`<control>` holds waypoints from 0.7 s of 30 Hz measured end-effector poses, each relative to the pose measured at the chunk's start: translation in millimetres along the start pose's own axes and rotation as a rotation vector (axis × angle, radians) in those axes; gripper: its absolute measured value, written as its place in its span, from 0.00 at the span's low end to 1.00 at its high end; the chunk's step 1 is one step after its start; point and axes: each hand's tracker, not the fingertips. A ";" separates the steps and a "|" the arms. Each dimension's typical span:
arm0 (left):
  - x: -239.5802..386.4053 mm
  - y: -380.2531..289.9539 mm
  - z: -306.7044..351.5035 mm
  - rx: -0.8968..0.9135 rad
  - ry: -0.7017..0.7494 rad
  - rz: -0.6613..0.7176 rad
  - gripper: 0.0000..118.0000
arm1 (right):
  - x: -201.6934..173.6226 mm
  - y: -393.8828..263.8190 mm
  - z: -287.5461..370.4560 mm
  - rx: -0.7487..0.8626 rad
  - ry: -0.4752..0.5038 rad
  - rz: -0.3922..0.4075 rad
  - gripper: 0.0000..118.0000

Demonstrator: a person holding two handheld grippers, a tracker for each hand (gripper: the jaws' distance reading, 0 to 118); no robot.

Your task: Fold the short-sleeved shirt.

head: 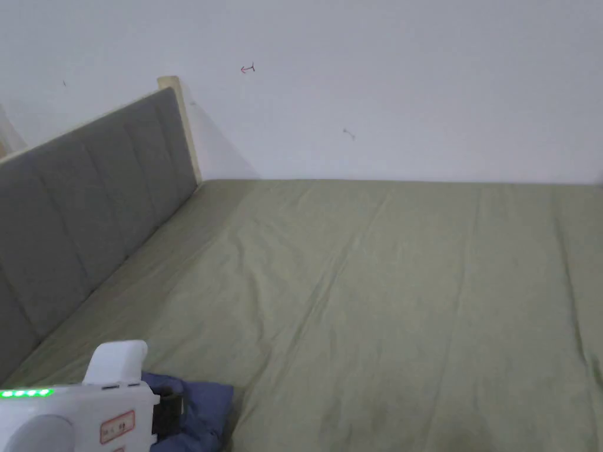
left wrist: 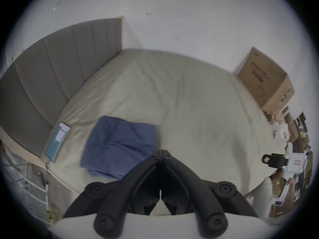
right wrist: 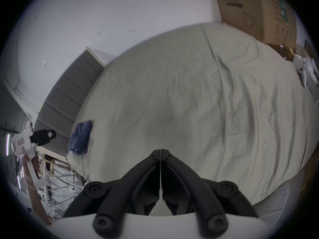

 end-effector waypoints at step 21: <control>171.7 -28.6 138.6 0.610 0.013 -0.219 0.94 | -73.4 17.4 169.1 0.567 -0.113 0.311 0.61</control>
